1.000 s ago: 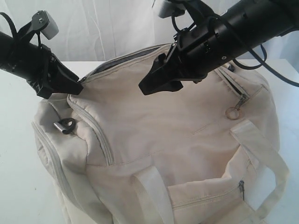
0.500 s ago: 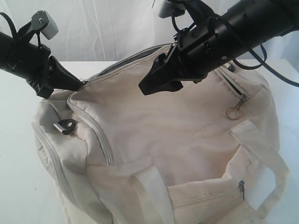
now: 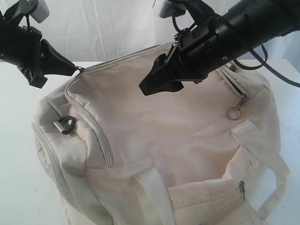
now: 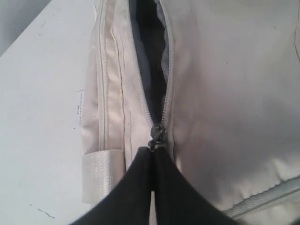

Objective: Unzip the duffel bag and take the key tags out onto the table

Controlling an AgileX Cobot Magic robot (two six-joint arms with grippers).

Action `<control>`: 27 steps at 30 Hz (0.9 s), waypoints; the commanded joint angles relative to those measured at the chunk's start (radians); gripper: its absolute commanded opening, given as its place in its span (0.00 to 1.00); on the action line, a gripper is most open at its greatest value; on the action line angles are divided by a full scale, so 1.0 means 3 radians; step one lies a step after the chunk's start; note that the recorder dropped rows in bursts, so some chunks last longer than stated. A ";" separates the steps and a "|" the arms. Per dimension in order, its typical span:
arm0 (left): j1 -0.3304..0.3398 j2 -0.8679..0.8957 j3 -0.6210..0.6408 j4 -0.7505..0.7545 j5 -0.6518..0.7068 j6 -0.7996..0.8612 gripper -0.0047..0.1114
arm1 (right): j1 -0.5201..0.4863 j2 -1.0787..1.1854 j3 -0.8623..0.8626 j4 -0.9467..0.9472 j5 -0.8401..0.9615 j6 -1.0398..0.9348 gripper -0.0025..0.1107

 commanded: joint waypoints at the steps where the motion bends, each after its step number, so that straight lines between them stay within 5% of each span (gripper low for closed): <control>1: -0.0003 -0.0125 -0.0012 0.0174 0.0197 -0.0081 0.04 | 0.0008 -0.0018 0.0001 0.0014 -0.0085 0.0030 0.50; 7: -0.0003 -0.0131 -0.0012 0.0364 0.0391 -0.0200 0.04 | 0.0008 0.0177 -0.0141 0.0315 -0.0738 0.0272 0.62; 14: -0.0003 -0.0138 -0.0012 0.0328 0.0363 -0.0200 0.04 | 0.0083 0.0465 -0.0370 0.0315 -0.0745 -0.2308 0.62; 20: -0.0003 -0.0138 -0.0012 0.0325 0.0349 -0.0179 0.04 | 0.0430 0.0624 -0.0370 0.0315 -0.1421 -0.3091 0.62; 27: -0.0003 -0.0138 -0.0012 0.0244 0.0368 -0.0179 0.04 | 0.0735 0.0952 -0.0370 0.0309 -0.2094 -0.3210 0.57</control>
